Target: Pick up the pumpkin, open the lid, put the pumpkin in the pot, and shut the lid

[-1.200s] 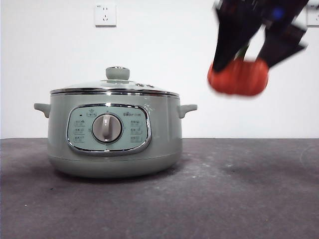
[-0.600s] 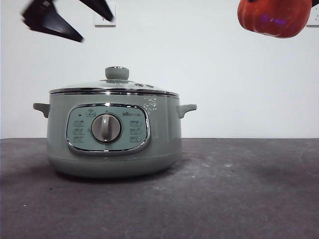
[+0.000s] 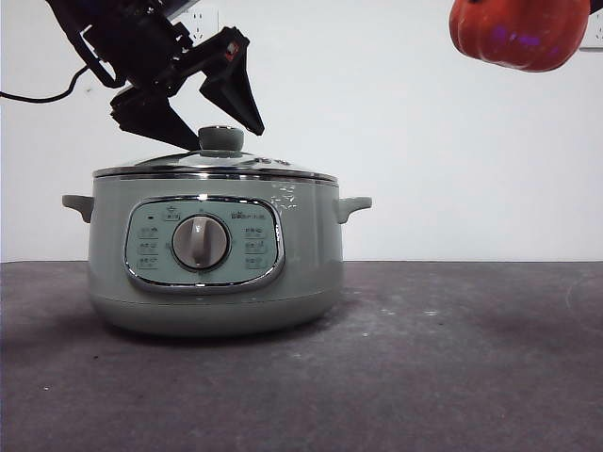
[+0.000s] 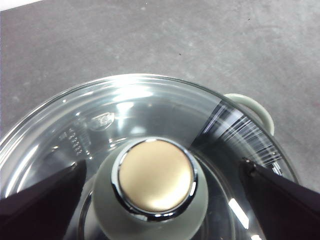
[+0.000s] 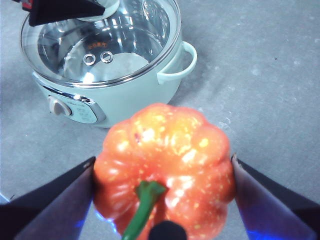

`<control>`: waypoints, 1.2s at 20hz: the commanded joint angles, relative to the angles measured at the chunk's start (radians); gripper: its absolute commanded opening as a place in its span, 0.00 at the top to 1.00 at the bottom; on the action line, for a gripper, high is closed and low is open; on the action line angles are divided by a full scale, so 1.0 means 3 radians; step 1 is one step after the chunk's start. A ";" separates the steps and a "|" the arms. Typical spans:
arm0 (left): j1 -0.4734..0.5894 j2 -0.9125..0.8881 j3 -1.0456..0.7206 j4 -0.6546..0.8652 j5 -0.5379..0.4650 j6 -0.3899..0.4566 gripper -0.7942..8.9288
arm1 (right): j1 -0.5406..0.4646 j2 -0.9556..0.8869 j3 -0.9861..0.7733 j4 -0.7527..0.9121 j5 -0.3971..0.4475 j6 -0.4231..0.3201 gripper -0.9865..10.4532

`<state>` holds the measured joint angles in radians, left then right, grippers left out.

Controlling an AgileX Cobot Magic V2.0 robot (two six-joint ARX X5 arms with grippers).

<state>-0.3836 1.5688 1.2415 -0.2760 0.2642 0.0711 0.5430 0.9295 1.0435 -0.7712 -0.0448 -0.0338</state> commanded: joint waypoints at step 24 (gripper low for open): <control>-0.0013 0.0008 0.0001 -0.0080 -0.0003 0.0025 0.93 | 0.0003 -0.0008 -0.0013 0.0006 -0.0020 0.0034 0.93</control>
<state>-0.3836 1.5684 1.2419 -0.3008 0.2520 0.0788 0.5430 0.9295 1.0431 -0.7712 -0.0490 -0.0334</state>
